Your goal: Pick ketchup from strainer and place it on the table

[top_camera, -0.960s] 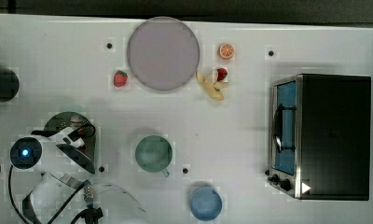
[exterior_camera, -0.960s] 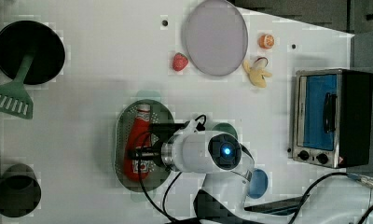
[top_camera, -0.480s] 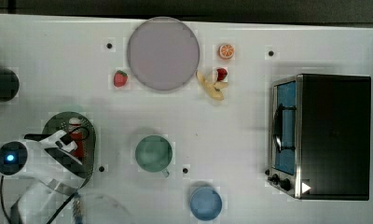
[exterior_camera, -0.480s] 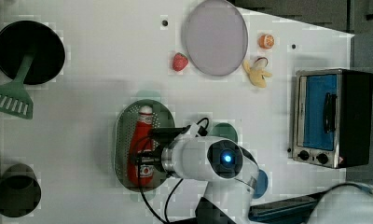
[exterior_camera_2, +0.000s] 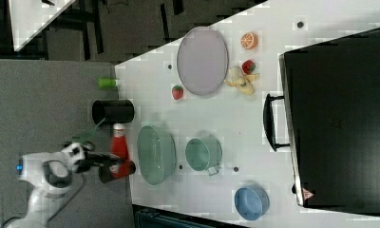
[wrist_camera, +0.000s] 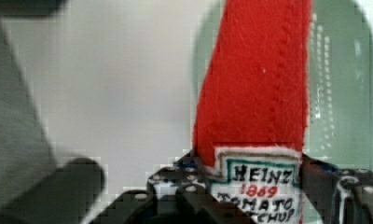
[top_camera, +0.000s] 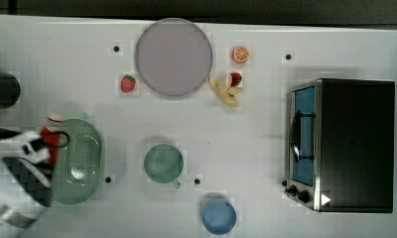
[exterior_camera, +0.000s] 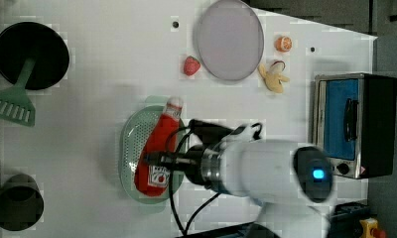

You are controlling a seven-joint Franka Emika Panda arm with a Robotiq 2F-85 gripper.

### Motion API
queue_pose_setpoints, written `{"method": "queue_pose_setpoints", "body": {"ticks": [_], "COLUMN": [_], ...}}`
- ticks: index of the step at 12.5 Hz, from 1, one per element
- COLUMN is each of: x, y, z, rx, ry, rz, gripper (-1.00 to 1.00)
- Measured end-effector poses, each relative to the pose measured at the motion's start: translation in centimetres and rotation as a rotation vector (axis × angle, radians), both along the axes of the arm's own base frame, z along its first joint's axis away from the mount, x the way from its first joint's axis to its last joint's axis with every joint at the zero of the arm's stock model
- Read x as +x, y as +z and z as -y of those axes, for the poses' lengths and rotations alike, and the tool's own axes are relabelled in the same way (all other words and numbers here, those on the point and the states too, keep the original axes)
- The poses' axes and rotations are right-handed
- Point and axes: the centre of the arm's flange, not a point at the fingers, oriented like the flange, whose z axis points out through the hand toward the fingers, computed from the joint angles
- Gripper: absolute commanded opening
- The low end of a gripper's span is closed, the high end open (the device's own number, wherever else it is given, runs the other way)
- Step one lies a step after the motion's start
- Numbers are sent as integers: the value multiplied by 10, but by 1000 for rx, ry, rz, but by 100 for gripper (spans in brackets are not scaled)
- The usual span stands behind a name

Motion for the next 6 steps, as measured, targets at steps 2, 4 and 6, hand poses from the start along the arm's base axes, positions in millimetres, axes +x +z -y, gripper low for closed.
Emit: {"method": "queue_pose_setpoints", "body": {"ticks": [2,4,6], "x": [24,46,69], "y": [50,79,85], "z": [-7,6,40], "rx": [29,14,-43], "ry": [-16,-48,-89], "rz": [45,44,0], "gripper": [18,18,18]}}
